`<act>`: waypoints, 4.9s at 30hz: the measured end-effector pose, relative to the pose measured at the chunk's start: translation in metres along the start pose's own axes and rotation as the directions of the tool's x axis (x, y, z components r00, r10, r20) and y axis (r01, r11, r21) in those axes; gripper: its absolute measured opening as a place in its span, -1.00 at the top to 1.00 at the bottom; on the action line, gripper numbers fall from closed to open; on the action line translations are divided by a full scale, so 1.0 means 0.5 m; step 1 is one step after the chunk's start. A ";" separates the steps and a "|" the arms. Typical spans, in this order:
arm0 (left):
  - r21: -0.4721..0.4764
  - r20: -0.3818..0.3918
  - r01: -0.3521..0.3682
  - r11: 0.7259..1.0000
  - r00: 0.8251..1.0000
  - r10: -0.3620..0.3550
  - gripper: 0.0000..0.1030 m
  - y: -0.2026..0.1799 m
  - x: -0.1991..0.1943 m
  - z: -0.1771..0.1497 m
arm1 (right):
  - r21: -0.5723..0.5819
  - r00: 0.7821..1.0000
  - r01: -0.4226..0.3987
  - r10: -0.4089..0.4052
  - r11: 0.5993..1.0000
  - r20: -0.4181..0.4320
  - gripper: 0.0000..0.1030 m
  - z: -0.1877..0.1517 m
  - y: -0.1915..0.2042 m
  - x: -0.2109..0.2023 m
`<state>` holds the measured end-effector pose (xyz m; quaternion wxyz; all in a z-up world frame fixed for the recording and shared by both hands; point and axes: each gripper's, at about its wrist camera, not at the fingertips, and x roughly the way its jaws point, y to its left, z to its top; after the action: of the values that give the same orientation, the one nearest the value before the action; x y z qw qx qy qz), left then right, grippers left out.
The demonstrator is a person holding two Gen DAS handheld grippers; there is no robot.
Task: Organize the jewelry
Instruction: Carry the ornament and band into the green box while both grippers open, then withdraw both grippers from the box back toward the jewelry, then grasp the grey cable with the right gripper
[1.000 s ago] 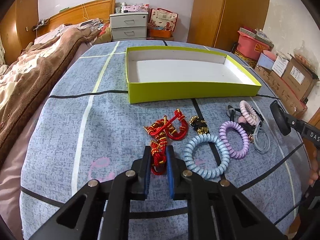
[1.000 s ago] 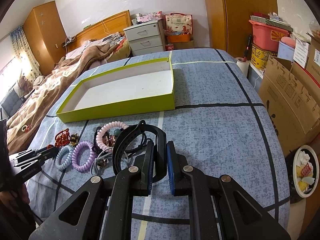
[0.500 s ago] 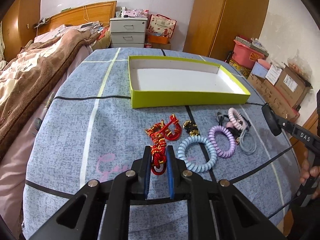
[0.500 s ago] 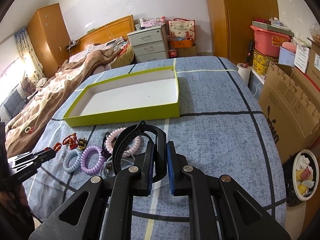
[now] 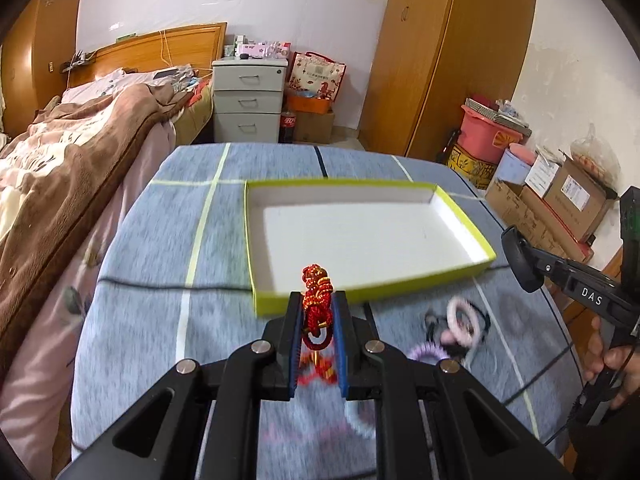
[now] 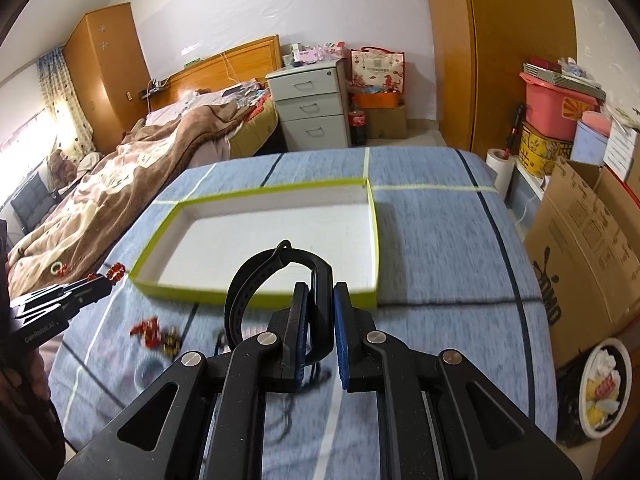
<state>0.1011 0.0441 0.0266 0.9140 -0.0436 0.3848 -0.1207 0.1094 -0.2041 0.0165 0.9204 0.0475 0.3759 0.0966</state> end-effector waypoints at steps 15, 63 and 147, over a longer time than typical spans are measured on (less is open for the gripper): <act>-0.036 -0.045 -0.002 0.999 0.999 0.000 0.71 0.032 0.124 0.103 | -0.028 0.994 0.049 -0.051 0.998 -0.094 0.75 0.106 -0.025 0.155; -0.027 -0.129 -0.014 1.000 0.992 0.010 0.10 0.024 0.238 0.117 | -0.058 0.985 0.048 -0.057 0.997 -0.163 0.26 0.117 -0.027 0.253; -0.021 -0.066 -0.028 0.999 0.997 0.027 -0.15 0.004 0.024 -0.103 | -0.058 0.995 -0.070 0.065 0.996 -0.080 0.84 -0.150 0.062 -0.011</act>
<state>0.0729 0.0437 -0.0180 0.9020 -0.0442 0.4163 -0.1052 0.0487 -0.1737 -0.0279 0.9023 0.0284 0.4064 0.1407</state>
